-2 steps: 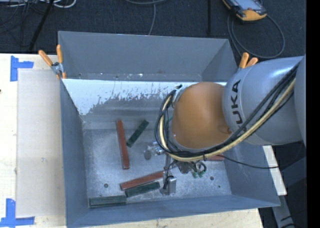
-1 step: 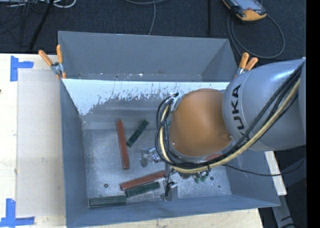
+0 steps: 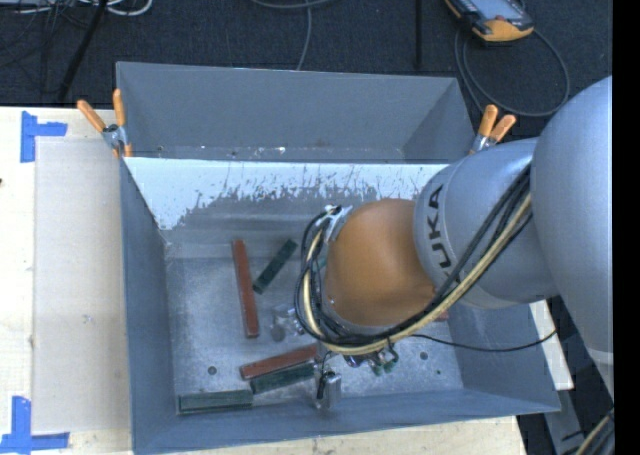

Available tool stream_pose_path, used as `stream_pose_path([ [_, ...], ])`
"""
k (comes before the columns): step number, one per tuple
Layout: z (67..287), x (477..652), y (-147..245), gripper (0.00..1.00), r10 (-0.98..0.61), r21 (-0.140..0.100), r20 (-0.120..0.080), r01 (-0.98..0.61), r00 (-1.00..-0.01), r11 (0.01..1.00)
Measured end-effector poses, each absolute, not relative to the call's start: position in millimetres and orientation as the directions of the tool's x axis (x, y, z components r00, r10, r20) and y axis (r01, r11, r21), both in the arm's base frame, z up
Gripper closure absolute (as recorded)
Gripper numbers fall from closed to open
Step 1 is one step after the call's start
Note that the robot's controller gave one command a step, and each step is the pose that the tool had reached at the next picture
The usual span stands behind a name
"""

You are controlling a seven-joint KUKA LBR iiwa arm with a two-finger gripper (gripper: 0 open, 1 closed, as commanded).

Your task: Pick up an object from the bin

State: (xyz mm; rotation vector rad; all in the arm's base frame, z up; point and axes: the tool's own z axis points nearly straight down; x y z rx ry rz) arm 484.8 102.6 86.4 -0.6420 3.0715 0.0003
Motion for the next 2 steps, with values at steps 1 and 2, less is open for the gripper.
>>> stream_pose_path([
  [1, 62.7, 487.7, 105.7, 1.00, -0.411, -0.002, -0.008, -0.411, -0.912, 0.912],
  [2, 65.1, 486.0, 106.1, 1.00, -0.413, 0.000, -0.002, -0.413, -0.911, 0.911],
])
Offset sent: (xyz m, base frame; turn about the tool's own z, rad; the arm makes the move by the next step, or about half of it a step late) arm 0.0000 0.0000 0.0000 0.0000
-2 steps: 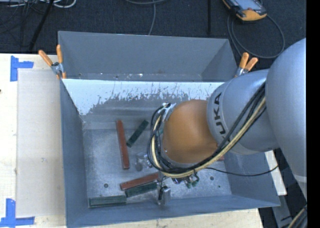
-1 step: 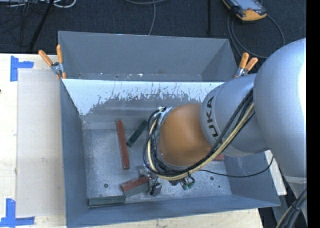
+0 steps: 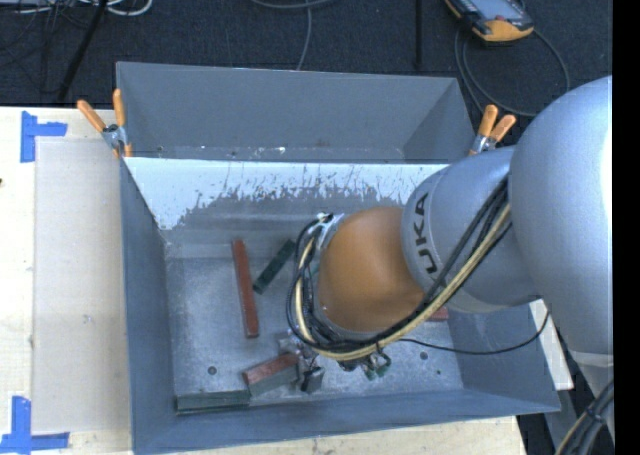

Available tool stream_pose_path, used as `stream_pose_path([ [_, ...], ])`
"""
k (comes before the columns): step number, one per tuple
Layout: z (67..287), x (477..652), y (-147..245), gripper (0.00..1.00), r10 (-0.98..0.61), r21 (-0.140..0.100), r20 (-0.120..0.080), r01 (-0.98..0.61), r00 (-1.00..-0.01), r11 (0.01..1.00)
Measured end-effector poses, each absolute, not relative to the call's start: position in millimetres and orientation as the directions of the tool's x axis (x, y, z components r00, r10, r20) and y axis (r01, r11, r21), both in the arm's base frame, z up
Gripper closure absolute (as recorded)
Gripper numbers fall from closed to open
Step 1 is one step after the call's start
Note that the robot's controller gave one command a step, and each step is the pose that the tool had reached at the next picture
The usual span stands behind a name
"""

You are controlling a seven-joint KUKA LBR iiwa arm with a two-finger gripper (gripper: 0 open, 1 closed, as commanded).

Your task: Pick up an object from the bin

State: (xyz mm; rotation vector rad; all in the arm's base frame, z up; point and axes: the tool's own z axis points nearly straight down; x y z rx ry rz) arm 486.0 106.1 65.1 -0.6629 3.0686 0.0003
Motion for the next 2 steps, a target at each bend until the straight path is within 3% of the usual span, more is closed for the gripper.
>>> stream_pose_path([
  [2, 82, 484.7, 106, 1.00, -0.412, 0.001, 0.003, -0.412, -0.911, 0.911],
])
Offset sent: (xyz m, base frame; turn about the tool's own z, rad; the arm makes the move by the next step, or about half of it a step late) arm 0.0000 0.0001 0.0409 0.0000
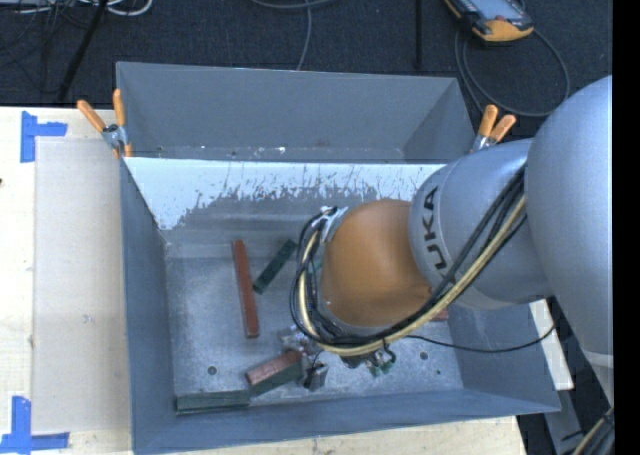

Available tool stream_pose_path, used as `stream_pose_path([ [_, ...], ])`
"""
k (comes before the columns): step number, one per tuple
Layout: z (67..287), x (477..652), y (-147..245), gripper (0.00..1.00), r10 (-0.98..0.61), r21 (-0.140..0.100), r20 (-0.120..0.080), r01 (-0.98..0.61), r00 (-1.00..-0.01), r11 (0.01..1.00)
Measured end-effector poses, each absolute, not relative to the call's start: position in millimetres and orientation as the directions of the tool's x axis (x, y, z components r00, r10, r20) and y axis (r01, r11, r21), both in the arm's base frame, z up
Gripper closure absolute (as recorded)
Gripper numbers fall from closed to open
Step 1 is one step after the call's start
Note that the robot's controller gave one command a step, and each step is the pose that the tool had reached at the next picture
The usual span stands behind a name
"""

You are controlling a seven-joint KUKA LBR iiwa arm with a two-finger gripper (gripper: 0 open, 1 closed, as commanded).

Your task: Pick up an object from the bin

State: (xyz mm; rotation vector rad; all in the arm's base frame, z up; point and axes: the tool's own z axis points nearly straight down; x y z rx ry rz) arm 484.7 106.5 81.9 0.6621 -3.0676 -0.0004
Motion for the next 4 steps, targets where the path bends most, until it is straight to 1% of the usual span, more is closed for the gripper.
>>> stream_pose_path([
  [2, 99, 485.2, 107, 1.00, -0.412, 0.000, 0.000, -0.412, -0.911, 0.911],
  [3, 106, 484.3, 107, 1.00, -0.412, 0.001, 0.004, -0.412, -0.911, 0.911],
  [4, 121, 483.1, 107, 1.00, -0.411, 0.002, 0.008, -0.411, -0.912, 0.912],
])
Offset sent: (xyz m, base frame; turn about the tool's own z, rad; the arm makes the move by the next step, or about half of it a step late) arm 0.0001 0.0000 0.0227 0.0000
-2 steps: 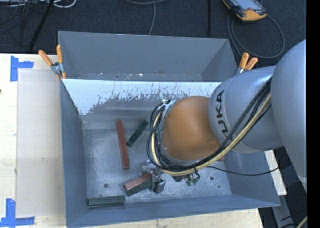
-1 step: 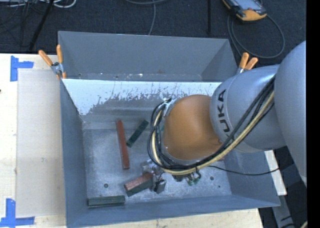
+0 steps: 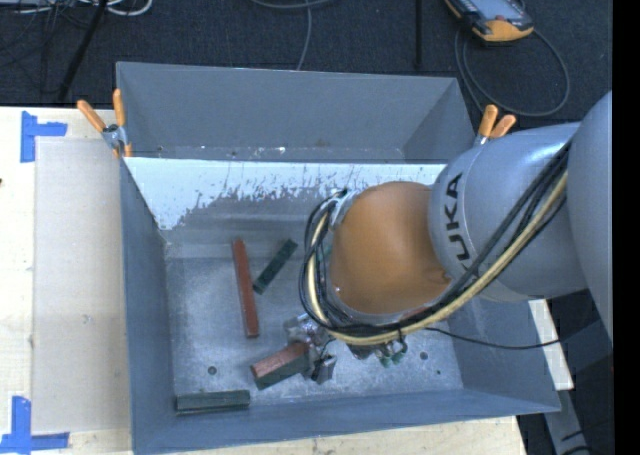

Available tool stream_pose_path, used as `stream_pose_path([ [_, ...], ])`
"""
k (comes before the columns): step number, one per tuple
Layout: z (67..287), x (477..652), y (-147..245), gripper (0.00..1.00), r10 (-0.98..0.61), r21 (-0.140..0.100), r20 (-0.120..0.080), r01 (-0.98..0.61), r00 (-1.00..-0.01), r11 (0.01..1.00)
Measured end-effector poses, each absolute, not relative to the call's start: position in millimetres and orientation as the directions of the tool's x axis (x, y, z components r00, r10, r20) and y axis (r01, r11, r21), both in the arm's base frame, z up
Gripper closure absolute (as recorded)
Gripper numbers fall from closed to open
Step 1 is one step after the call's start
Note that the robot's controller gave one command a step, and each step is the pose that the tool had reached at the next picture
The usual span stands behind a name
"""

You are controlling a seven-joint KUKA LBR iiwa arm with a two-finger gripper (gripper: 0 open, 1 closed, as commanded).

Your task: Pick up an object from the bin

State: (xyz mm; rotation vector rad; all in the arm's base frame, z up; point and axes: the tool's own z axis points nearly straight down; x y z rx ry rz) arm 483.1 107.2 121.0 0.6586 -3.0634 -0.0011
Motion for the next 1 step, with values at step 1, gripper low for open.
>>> stream_pose_path([
  [1, 139.0, 484.3, 107.5, 1.00, -0.410, 0.001, 0.002, -0.410, -0.912, 0.912],
])
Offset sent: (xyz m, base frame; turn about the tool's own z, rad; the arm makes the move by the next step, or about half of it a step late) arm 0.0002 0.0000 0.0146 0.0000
